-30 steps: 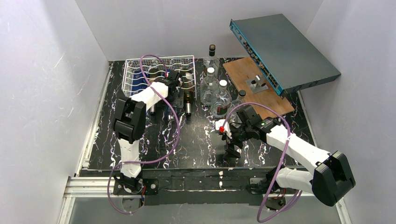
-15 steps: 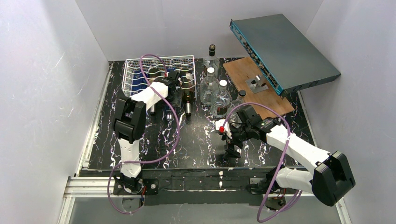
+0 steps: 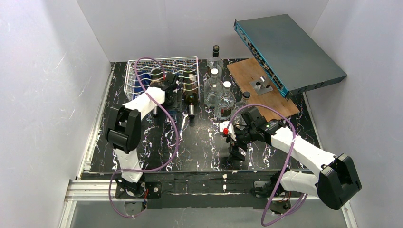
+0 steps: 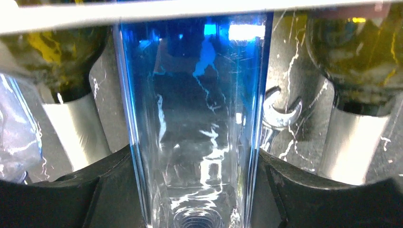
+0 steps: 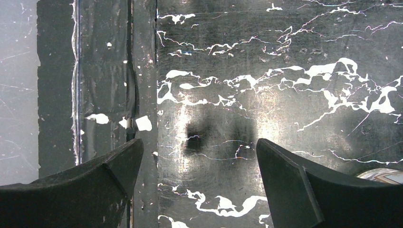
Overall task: Take the wine bottle off the wine rack
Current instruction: Pick up the wine bottle from the wine rack.
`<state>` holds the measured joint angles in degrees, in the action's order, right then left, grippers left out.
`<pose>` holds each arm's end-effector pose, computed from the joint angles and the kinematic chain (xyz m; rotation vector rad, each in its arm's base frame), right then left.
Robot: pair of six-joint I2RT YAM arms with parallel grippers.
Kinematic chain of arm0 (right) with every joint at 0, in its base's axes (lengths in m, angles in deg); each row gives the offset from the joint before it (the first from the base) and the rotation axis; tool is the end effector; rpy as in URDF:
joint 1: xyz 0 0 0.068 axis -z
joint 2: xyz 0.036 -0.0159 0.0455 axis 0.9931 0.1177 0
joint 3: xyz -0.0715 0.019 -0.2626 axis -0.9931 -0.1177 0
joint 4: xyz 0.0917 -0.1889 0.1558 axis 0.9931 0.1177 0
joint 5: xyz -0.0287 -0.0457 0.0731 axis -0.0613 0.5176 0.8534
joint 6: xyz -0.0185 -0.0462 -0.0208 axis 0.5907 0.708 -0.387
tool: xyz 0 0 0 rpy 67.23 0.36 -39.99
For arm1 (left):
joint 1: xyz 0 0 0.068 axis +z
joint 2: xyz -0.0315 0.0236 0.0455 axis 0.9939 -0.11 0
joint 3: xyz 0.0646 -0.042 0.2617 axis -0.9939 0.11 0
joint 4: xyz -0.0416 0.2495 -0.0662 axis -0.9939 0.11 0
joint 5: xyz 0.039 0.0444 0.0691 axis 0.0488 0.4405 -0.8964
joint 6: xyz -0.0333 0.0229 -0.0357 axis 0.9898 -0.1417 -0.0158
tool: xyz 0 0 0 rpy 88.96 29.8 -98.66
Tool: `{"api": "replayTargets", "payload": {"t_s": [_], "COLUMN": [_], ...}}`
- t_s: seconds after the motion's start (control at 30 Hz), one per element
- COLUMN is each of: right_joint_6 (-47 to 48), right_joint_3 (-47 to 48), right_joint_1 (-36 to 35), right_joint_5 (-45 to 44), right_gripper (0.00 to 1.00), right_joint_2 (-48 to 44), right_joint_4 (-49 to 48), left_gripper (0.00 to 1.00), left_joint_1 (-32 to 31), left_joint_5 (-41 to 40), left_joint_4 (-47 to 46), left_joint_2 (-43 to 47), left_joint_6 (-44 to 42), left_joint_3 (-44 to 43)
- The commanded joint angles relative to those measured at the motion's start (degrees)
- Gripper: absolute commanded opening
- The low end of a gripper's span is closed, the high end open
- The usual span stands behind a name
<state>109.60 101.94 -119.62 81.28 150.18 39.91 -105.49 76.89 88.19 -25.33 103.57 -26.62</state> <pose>0.1614 0.1470 0.2258 -1.7275 1.7044 0.8217 0.3730 -0.1419 0.2092 0.0410 2.5960 0.0103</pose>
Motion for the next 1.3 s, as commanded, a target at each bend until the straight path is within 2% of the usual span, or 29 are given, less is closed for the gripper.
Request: {"api": "replayTargets", "payload": {"t_s": [0.0, 0.73, 1.27], "right_joint_6": [0.7, 0.9, 1.0], "right_joint_3": [-0.2, -0.2, -0.3], "right_joint_1": [0.3, 0.6, 0.8], "right_joint_5": [1.5, 1.7, 1.9], "right_gripper": [0.98, 0.98, 0.98], "right_joint_2": [0.2, -0.2, -0.1], "right_joint_4": [0.0, 0.2, 0.3], "left_gripper": [0.0, 0.0, 0.0], "left_joint_1": [-0.4, -0.4, -0.5], "left_joint_5": [4.0, 12.9, 15.2], "left_joint_4": [-2.5, -2.4, -1.0], "left_joint_2": [8.2, 24.6, 36.5], "left_joint_6": [-0.2, 6.0, 10.0], "left_joint_3": [1.7, 15.4, 23.9]}}
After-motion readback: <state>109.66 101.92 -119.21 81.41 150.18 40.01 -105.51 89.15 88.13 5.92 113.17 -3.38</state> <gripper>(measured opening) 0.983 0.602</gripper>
